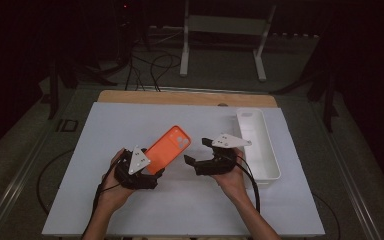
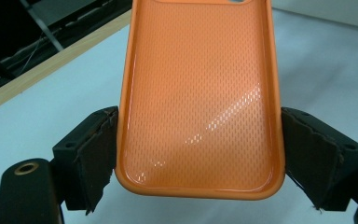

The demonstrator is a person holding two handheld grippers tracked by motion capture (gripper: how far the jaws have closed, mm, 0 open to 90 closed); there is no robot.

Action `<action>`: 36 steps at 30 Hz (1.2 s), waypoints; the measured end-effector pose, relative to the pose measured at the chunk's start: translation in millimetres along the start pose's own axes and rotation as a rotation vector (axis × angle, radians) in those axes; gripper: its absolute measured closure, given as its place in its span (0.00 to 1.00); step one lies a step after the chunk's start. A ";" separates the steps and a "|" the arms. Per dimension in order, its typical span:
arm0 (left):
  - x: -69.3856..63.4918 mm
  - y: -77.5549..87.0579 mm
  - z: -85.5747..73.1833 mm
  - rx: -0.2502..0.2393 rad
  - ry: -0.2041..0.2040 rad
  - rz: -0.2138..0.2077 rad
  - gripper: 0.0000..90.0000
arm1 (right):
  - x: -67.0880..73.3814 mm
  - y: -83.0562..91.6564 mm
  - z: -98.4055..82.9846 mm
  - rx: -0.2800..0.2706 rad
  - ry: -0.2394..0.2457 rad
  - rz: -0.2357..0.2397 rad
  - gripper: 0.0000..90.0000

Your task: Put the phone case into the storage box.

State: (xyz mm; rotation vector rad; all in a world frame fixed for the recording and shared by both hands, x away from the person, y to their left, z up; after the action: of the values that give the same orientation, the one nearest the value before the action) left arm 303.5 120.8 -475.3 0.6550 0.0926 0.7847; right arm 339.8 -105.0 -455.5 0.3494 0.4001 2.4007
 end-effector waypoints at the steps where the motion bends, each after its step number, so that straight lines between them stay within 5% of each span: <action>1: -0.6 0.5 0.6 0.001 -0.007 -0.003 0.18 | 0.7 -1.7 0.2 0.002 -0.002 0.002 0.10; 24: -19.1 0.5 13.3 -0.035 -0.038 -0.049 0.18 | 10.9 -29.7 0.1 0.047 -0.100 0.125 0.11; 29: -21.5 -0.9 14.1 -0.038 -0.040 -0.053 0.18 | 14.8 -32.6 -1.9 0.072 -0.130 0.164 0.22; 36: -22.3 -2.9 13.1 -0.035 -0.037 -0.051 0.18 | 16.8 -35.3 -4.1 0.115 -0.204 0.189 0.58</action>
State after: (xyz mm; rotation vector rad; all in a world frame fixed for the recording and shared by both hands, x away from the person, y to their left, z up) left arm 293.5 97.4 -470.0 0.6309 0.0615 0.7234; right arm 346.2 -69.1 -470.0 0.7059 0.4290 2.4989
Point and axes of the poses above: each handheld gripper's, and its own axes: y roughly backward along the jaws, z roughly out of its top, x roughly to its left, the point moved 4 cm from there along -y, roughly forward along the jaws, and after that the axes turned 3 degrees about -z, right-handed, at the moved point
